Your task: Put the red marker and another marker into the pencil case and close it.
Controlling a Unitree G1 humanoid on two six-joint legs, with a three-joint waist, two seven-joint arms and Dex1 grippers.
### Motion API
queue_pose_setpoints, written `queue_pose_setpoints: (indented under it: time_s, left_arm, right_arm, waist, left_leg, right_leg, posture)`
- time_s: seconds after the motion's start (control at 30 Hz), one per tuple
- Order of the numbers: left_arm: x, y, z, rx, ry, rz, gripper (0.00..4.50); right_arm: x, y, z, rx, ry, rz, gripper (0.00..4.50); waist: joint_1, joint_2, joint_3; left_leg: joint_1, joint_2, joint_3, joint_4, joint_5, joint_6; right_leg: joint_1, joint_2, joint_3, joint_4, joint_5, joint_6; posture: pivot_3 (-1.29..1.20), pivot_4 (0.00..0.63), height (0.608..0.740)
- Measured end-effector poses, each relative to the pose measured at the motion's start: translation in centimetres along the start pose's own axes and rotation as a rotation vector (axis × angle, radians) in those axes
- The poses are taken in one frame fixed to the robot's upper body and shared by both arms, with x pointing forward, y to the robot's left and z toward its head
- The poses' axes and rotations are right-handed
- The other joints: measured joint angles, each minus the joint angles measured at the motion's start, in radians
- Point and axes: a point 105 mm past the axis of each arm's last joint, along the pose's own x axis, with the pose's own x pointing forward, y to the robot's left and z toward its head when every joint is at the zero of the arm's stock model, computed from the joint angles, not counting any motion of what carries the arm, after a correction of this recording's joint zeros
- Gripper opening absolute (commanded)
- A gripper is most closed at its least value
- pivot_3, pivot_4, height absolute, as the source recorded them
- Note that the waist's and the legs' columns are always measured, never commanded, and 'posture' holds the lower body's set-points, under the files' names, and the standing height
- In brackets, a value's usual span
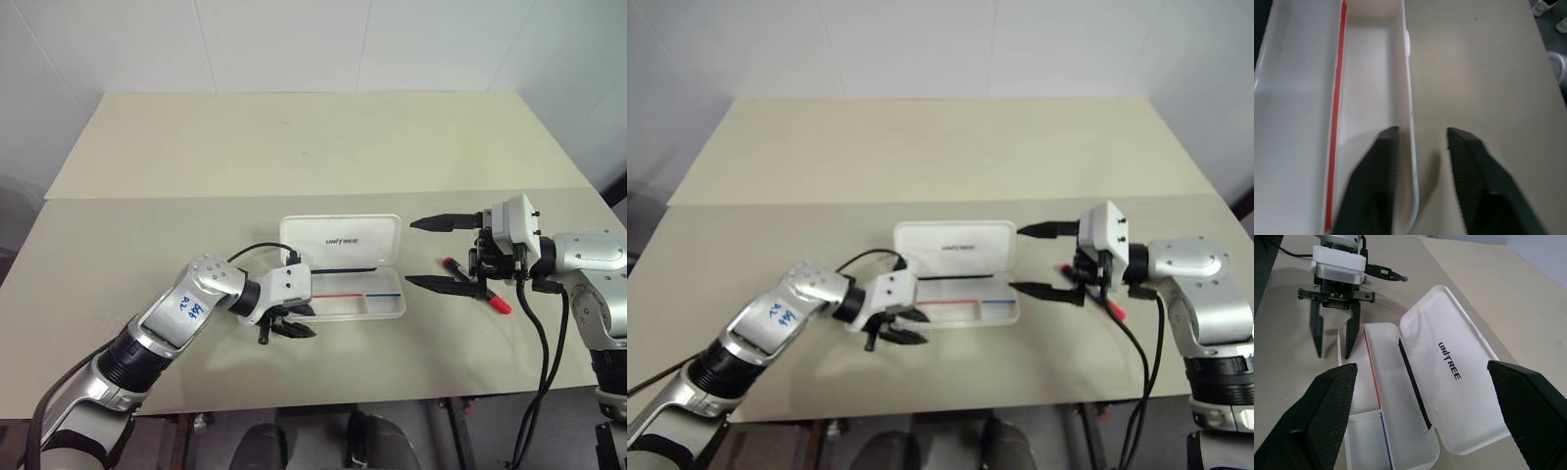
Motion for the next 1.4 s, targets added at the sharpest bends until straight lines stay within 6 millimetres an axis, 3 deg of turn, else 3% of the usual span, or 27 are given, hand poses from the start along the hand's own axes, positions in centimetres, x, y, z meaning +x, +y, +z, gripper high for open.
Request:
queue_pose_setpoints:
  time_s: [0.37,0.5,0.63,0.67,0.77,0.87,0.97,1.2,1.4]
  left_arm:
    - [-1.1,0.4,0.7,-0.102,-0.083,0.042,2.17]
    - [-2.4,0.2,0.1,-0.145,-0.131,0.092,2.17]
    - [-4.1,0.3,0.8,-0.140,-0.234,0.150,2.17]
    - [-4.9,0.8,1.0,-0.138,-0.267,0.194,2.52]
    - [-7.0,1.8,1.5,-0.127,-0.345,0.305,3.33]
    - [-8.6,2.0,2.0,-0.120,-0.419,0.354,4.45]
    - [-9.9,1.0,2.5,-0.085,-0.487,0.346,4.48]
    - [-12.0,-0.4,3.7,-0.014,-0.550,0.308,4.48]
    - [-13.6,-0.8,4.0,0.048,-0.531,0.319,4.48]
  right_arm:
    - [0.7,-0.2,0.4,-0.006,-0.037,0.013,4.50]
    - [0.7,-0.7,0.1,0.014,-0.040,0.013,4.50]
    - [0.5,-1.5,-0.1,0.038,-0.042,0.001,4.50]
    - [0.3,-2.0,-0.3,0.053,-0.038,-0.011,4.50]
    - [-1.3,-3.0,-2.2,0.137,0.027,-0.059,4.50]
    - [-3.0,-4.2,-4.0,0.188,0.096,-0.120,4.50]
    - [-5.6,-5.7,-6.2,0.219,0.205,-0.220,4.50]
    - [-9.3,-8.5,-10.4,0.279,0.419,-0.467,4.50]
    - [-12.5,-8.0,-14.4,0.385,0.580,-0.635,4.50]
  waist:
    - [-0.001,0.000,0.000]
    - [-0.004,0.000,0.000]
    - [0.000,0.000,0.000]
    - [-0.001,0.000,0.000]
    - [0.000,0.000,0.000]
    - [-0.005,0.000,0.000]
    - [-0.009,0.000,0.000]
    - [-0.017,0.000,0.000]
    - [-0.030,0.001,0.001]
  left_leg:
    - [0.000,0.000,0.000,0.001,0.000,0.000]
    - [0.000,0.000,0.000,0.001,0.000,0.000]
    - [0.000,0.000,-0.001,0.002,0.000,0.000]
    - [0.000,0.000,-0.001,0.003,0.000,0.000]
    - [0.000,0.000,-0.002,0.004,0.000,0.000]
    - [0.000,0.000,0.000,0.004,0.000,0.000]
    - [0.000,0.001,0.000,0.003,0.000,0.000]
    - [0.000,0.001,0.000,0.003,0.000,0.000]
    - [0.000,0.001,0.000,0.002,0.000,-0.001]
  right_leg:
    - [0.000,0.000,0.000,0.000,0.000,0.000]
    - [0.000,0.000,0.000,0.000,0.000,0.000]
    - [0.000,0.000,0.000,0.001,0.000,0.000]
    - [0.001,0.000,0.000,0.001,0.000,0.000]
    - [0.001,0.000,0.000,0.001,0.000,0.000]
    - [0.001,0.000,0.000,0.001,0.000,0.000]
    - [0.001,0.000,0.000,0.001,0.000,0.000]
    - [0.001,0.000,0.001,0.000,0.000,0.000]
    - [0.001,0.000,0.001,0.000,0.000,0.000]
  posture:
    - [0.00,0.150,0.740]
    - [0.00,0.150,0.740]
    - [0.00,0.150,0.740]
    - [0.00,0.150,0.740]
    - [0.00,0.150,0.740]
    - [0.00,0.150,0.740]
    - [0.00,0.150,0.740]
    - [0.00,0.150,0.740]
    - [0.00,0.150,0.740]
